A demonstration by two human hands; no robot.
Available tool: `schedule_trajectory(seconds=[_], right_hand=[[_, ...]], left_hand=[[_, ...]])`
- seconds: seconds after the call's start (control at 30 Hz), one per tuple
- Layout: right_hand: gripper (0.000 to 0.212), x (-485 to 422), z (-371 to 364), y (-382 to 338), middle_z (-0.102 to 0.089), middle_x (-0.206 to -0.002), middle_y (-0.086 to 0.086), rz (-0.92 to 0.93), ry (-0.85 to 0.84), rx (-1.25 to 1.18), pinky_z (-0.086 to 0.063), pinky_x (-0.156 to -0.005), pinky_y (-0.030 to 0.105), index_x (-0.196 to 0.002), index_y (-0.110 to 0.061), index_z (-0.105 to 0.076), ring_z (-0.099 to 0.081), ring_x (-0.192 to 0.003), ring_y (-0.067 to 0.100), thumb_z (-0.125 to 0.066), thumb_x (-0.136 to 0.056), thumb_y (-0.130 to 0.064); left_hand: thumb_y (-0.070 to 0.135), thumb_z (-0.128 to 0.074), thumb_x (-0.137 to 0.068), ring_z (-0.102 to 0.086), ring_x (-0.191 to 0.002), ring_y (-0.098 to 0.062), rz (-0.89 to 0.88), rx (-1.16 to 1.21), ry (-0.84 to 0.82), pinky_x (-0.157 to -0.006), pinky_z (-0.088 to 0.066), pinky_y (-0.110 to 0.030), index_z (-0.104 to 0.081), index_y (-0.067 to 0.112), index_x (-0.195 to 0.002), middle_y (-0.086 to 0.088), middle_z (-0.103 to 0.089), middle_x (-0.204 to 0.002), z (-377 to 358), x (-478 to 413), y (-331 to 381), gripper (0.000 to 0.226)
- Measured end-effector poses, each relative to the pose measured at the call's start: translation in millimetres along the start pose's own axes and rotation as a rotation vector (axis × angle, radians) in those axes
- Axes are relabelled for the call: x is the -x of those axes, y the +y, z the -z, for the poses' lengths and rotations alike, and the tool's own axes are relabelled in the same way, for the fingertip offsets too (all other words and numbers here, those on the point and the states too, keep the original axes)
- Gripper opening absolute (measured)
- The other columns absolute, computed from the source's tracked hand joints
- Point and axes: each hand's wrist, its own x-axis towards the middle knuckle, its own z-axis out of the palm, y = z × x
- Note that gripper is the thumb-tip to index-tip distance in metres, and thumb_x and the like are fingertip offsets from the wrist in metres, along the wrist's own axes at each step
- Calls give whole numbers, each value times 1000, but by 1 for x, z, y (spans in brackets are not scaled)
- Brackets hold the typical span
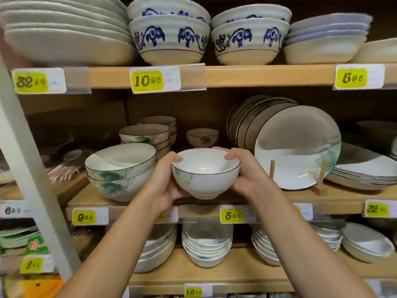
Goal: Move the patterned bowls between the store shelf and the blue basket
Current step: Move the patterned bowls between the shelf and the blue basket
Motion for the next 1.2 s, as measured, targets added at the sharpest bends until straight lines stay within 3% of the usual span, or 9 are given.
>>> schedule_trajectory(seconds=[0.2, 0.33, 0.43, 0.6, 0.7, 0.83, 0.9, 1.03, 1.2], right_hand=[[62, -35, -7, -1, -56, -130, 28, -78, -12, -20, -41, -103, 54, -132, 3, -51, -52, -121, 44, -37, -72, -2], [43, -52, -3, -2, -69, -100, 24, -107, 25, -71, -50, -84, 49, -117, -1, -59, -61, -98, 40, -42, -78, -5], [49, -64, 0, -2, -68, -102, 25, -130, -4, -41, -51, -82, 49, -118, -1, -60, -61, -96, 42, -46, -71, -4], [41, -83, -3, -3, -66, -111, 23, -56, 111, -104, -52, -88, 52, -118, -5, -61, -62, -102, 42, -45, -80, -4], [24, -85, -18, 10, -67, -101, 17, 81, 316, -45, -57, -79, 47, -107, -11, -63, -65, -92, 34, -49, -87, -10], [26, -84, -23, 36, -60, -99, 10, 196, 365, 155, -52, -61, 33, -113, -16, -52, -62, -89, 25, -55, -89, -23], [28, -85, -16, 27, -64, -100, 9, 180, 328, 122, -53, -63, 33, -113, -15, -58, -62, -91, 24, -57, -86, -23], [13, -92, -1, -1, -68, -93, 12, -34, 108, -95, -52, -89, 45, -92, -13, -64, -63, -91, 30, -56, -85, -21], [20, -98, 5, 3, -68, -91, 16, -105, 61, -224, -48, -95, 45, -93, -10, -64, -62, -95, 35, -55, -83, -25]], left_hand=[[31, -46, -85, -66, -100, -34, 53, -3, -26, -76, -57, -56, -61, 20, -113, -13, -71, -108, 5, -40, 2, 34], [33, -48, -84, -64, -106, -36, 119, 63, -99, -77, -53, -64, -58, 20, -123, -14, -69, -115, 6, -58, 0, 42], [34, -49, -84, -64, -107, -36, 125, 111, -87, -79, -52, -65, -57, 21, -126, -13, -69, -117, 7, -67, -6, 44], [38, -58, -86, -65, -106, -20, -76, 231, 44, -81, -58, -43, -54, 22, -128, -6, -67, -117, -3, -67, -22, 45], [29, -70, -83, -70, -83, -4, -181, 210, 146, -66, -59, -28, -37, 24, -130, 2, -61, -109, -22, -69, -34, 57], [23, -63, -85, -66, -88, -22, -109, 174, 274, -58, -60, -35, -42, 20, -129, -9, -59, -106, -31, -79, -28, 49], [23, -53, -87, -63, -91, -28, -59, 202, 285, -64, -60, -42, -47, 18, -127, -12, -59, -107, -24, -83, -19, 41], [27, -43, -88, -62, -97, -33, 4, 186, 242, -60, -59, -47, -57, 20, -110, -14, -62, -113, -16, -90, -10, 27], [34, -46, -90, -64, -91, -34, 8, 118, 203, -55, -57, -48, -58, 22, -99, -12, -66, -104, -16, -95, -4, 19]])
